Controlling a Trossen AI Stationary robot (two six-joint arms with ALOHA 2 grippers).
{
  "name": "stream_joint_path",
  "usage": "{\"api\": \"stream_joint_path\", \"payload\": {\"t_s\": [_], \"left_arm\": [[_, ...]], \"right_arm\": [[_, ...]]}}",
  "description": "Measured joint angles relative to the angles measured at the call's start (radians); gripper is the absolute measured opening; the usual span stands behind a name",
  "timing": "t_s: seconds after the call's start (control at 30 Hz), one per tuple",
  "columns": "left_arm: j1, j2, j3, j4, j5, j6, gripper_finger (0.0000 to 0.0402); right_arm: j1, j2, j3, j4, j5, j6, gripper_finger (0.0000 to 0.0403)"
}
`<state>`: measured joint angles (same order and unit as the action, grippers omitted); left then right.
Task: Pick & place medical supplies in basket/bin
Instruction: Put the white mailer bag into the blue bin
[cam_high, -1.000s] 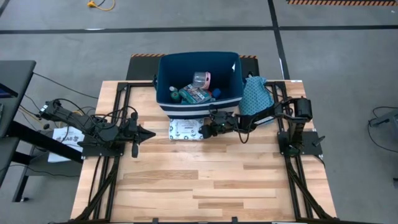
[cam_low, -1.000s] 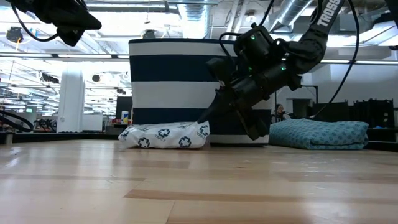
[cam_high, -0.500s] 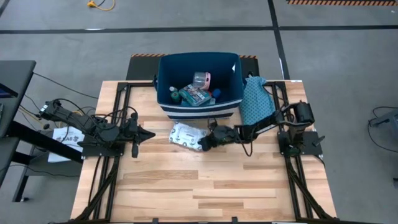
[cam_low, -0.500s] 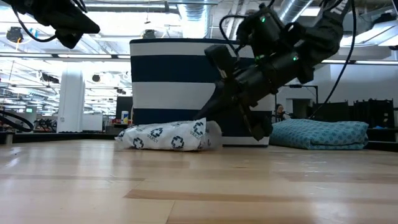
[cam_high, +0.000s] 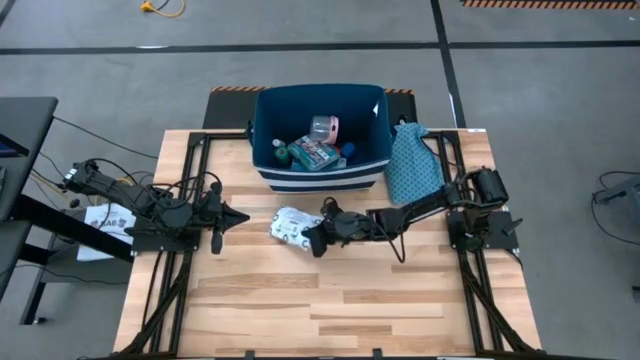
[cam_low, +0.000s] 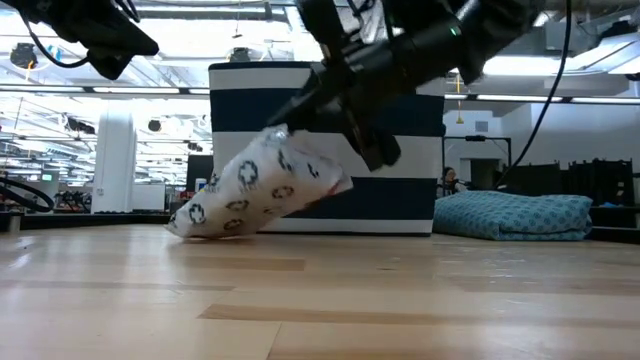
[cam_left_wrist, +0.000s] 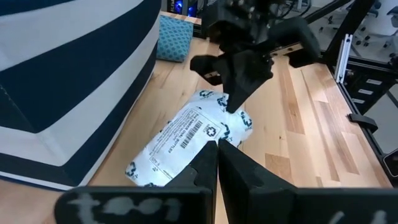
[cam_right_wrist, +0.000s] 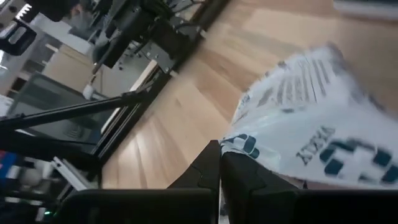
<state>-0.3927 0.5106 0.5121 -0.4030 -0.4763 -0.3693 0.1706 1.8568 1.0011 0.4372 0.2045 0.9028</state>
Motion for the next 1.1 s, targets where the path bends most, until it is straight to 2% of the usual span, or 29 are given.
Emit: {"api": "stream_joint_path", "payload": {"t_s": [0.63, 0.83, 1.1], "left_arm": [[0.000, 0.000, 0.000, -0.009, 0.010, -0.031, 0.0000], [0.000, 0.000, 0.000, -0.010, 0.010, -0.031, 0.0000], [0.000, 0.000, 0.000, -0.010, 0.010, -0.031, 0.0000]], "right_arm": [[0.001, 0.000, 0.400, -0.399, 0.033, -0.304, 0.0000], [-0.015, 0.000, 0.584, -0.573, 0.034, -0.408, 0.0000], [-0.060, 0.000, 0.909, -0.816, 0.033, -0.590, 0.0000]]}}
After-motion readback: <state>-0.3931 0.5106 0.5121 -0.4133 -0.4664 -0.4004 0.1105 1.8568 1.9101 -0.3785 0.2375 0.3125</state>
